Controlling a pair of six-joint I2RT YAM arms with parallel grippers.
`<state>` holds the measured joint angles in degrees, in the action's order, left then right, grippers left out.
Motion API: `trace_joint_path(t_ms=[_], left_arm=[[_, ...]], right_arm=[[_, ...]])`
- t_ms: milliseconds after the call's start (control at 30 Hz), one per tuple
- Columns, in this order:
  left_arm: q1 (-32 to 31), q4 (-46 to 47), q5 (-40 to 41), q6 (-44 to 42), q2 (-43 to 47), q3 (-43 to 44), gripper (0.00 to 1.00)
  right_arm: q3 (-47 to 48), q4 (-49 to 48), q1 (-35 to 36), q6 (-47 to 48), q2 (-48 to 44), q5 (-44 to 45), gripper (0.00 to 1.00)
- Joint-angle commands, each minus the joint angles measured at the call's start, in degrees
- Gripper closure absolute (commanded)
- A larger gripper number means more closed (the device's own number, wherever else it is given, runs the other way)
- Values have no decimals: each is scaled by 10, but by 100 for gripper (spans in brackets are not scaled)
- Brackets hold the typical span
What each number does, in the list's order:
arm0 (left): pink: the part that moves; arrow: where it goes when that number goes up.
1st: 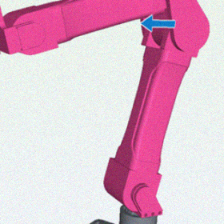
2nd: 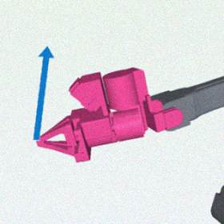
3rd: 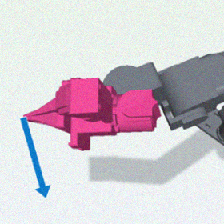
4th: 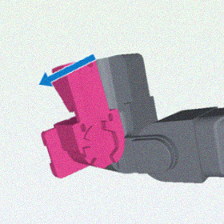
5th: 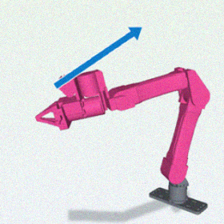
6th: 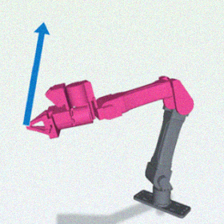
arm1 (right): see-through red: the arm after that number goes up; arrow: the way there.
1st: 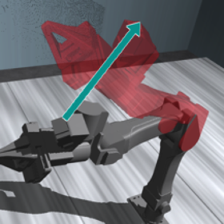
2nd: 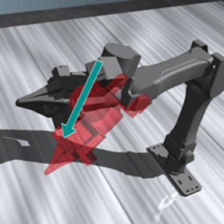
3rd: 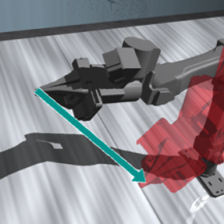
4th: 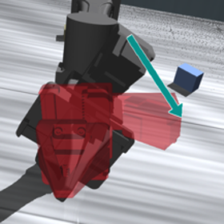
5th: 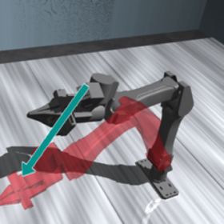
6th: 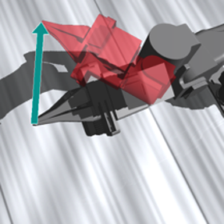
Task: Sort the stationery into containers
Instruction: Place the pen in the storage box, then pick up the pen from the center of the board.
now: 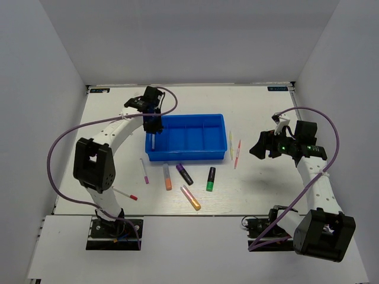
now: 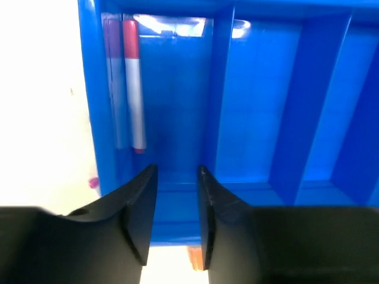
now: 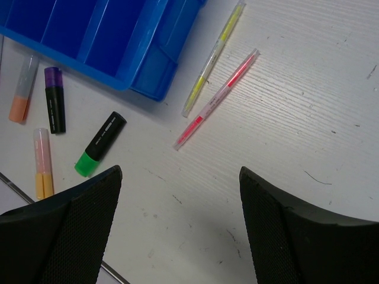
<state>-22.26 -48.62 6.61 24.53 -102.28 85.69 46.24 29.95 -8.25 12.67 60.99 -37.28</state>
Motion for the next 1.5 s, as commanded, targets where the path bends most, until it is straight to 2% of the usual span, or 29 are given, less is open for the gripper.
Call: trace_joint_path(t_ms=[0, 67, 100, 133, 167, 200, 233, 267, 300, 333, 367, 400, 567, 967, 1200, 1467], left_arm=[[-22, -12, 9, 3, 86, 12, 74], [-37, 2, 19, 9, 146, -33, 100], [-42, 2, 39, 16, 167, -48, 100], [-41, 1, 50, 28, 188, -65, 100], [-42, -5, 62, 33, 244, -115, 99], [-42, -16, 74, 51, 261, -132, 75], [-42, -48, 101, 62, 276, -167, 61], [-44, -57, 110, 70, 310, -187, 54], [-44, -67, 115, 95, 321, -226, 46], [-45, -53, 118, 102, 343, -282, 41], [-45, -36, 117, 111, 363, -305, 41], [-45, -24, 116, 129, 371, -365, 41], [-45, 76, 86, 143, 394, -442, 46], [-53, 128, 104, 144, 312, -463, 49], [-54, 167, 116, 159, 295, -495, 50], [-54, 179, 138, 176, 287, -529, 57]], right_arm=[[7, 2, -4, 12, -6, -2, 18], [7, 3, -6, 11, -8, 4, 29], [6, 2, -6, 10, -11, 4, 39], [5, 2, -8, 10, -12, 5, 63], [4, 2, -8, 10, -14, 4, 78], [6, 2, -9, 10, -13, 2, 87], [6, 5, -11, 10, -11, 0, 90], [6, 4, -10, 11, -11, -2, 86], [7, 5, -10, 11, -8, -4, 76], [8, 4, -11, 12, -7, -8, 58], [8, 5, -11, 13, -5, -10, 55], [8, 7, -10, 15, -3, -13, 54], [9, 12, -12, 15, -3, -23, 52], [10, 12, -14, 15, 6, -21, 52], [12, 15, -17, 17, 9, -22, 52], [12, 17, -19, 15, 8, -23, 52]])
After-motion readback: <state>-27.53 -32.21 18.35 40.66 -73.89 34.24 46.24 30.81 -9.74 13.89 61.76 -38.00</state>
